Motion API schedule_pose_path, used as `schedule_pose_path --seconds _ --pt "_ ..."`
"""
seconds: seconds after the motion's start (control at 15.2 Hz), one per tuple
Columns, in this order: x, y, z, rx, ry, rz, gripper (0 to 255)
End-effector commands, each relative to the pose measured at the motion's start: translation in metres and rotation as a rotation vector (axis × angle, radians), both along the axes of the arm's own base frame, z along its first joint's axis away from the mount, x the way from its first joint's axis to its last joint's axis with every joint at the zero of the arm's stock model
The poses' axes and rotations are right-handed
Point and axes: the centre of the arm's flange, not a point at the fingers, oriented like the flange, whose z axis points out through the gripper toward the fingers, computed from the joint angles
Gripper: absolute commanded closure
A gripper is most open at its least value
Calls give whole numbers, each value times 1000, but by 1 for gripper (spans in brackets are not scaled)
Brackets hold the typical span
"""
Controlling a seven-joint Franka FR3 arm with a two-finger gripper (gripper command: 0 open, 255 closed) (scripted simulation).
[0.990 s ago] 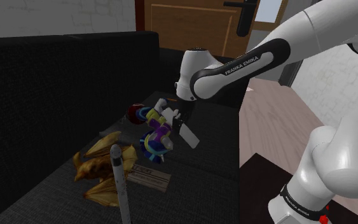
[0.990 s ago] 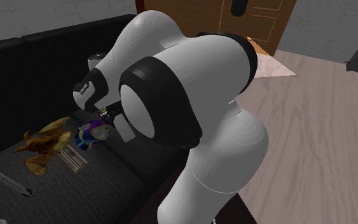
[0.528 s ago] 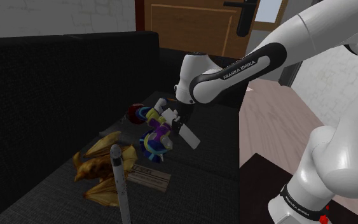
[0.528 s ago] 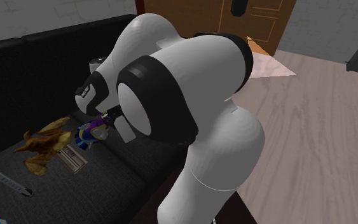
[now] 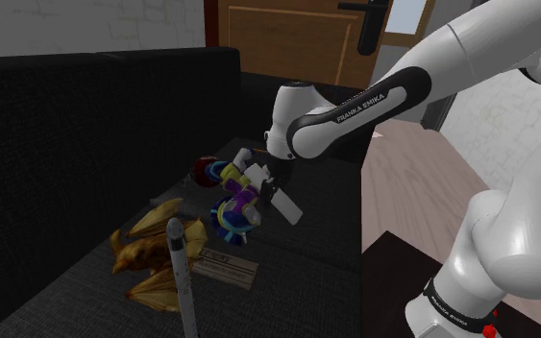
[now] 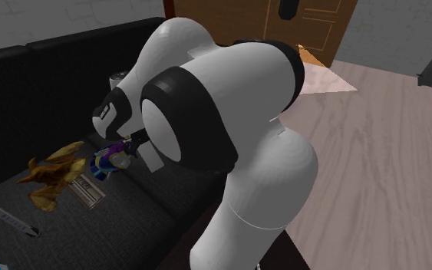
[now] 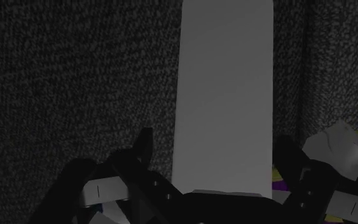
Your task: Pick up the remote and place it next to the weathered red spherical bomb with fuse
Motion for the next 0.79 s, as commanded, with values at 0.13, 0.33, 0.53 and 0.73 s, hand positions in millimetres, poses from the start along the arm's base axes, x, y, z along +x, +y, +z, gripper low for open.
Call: schedule_pose_path --seconds 0.13,0.33,0.53,0.73 --pt "-1 1 25 0 0 0 0" --pt "-3 0 49 0 0 0 0" --pt "-3 0 49 0 0 0 0" --pt "-3 0 49 0 0 0 0"
